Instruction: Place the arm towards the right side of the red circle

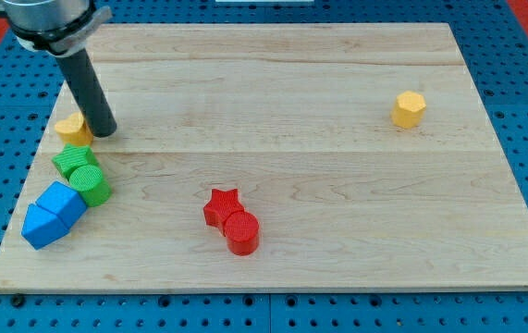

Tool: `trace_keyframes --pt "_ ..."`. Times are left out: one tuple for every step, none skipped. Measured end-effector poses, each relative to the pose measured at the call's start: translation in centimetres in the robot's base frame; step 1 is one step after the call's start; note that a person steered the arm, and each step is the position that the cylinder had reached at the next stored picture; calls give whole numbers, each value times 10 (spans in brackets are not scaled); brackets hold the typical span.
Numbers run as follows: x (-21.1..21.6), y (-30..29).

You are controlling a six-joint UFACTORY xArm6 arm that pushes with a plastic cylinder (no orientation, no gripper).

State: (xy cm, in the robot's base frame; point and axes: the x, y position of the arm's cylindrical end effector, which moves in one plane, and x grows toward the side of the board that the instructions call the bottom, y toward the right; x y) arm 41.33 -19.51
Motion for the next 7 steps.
trace_keyframes --pt "1 69" --pt "11 134" --pt "30 198" --pt "53 245" --pt "72 254" --pt "87 255" --pt "103 255"
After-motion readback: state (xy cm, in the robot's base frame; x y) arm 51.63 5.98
